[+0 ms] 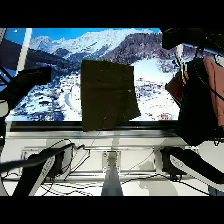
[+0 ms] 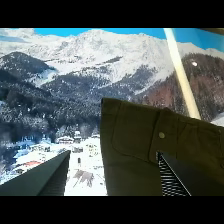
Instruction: Fold the clothes and pants, and hang the long-sleeved shirts on hangers.
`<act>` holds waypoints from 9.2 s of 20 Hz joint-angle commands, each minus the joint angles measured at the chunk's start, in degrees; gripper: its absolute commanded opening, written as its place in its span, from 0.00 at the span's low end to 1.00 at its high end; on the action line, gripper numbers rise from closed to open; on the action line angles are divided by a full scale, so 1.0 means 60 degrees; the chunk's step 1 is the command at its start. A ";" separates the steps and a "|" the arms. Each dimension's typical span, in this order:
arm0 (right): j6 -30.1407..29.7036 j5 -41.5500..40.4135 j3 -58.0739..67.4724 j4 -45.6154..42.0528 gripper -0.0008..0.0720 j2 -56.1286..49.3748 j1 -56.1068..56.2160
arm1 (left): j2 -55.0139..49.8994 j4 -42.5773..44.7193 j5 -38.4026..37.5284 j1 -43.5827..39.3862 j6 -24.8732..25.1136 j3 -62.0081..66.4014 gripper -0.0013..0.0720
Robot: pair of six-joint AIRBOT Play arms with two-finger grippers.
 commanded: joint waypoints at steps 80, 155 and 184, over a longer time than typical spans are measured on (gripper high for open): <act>0.0929 0.2109 -0.4889 0.7391 0.06 0.5093 -0.1188 | 0.3854 0.3326 -0.5570 0.0120 -0.0007 0.4175 0.06; 0.5625 0.6972 0.0761 -0.1800 0.21 0.1770 -1.0692 | -0.4240 -0.0758 -0.5544 0.0812 0.0685 0.3224 0.84; -0.1173 0.2528 0.0736 0.1592 0.07 0.0127 0.0583 | -0.4240 -0.0758 -0.5541 0.0812 0.0685 0.3224 0.84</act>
